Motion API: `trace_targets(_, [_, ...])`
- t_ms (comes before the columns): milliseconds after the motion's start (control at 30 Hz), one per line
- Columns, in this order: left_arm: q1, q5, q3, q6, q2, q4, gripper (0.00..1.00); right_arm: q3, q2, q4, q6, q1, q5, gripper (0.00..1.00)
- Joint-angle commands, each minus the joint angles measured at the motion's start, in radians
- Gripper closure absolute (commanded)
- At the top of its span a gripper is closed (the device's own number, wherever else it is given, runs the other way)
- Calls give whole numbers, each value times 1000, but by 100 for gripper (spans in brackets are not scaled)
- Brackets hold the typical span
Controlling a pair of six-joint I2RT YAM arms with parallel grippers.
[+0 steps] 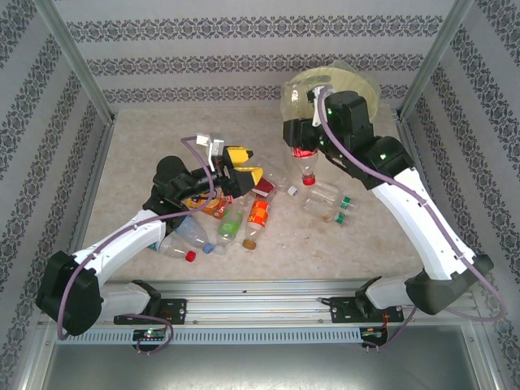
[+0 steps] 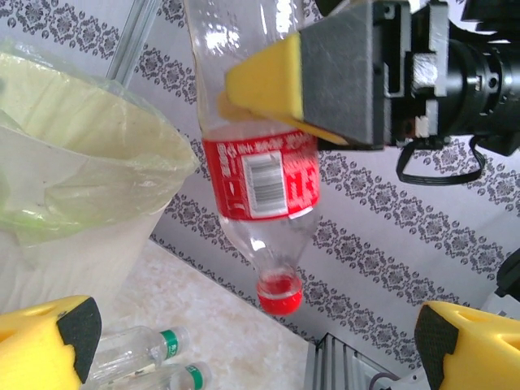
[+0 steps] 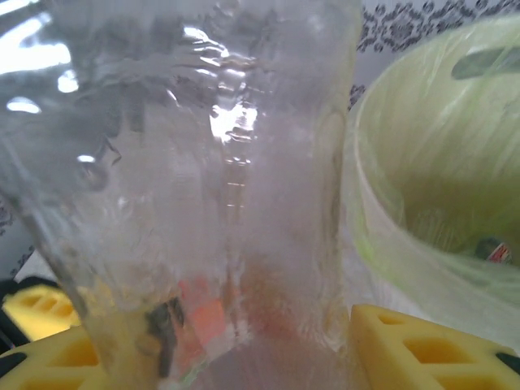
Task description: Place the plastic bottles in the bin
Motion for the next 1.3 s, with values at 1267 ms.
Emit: trace_targets(1267, [11, -120, -39, 273, -182, -371, 0, 379, 509, 13, 24, -413, -31, 46])
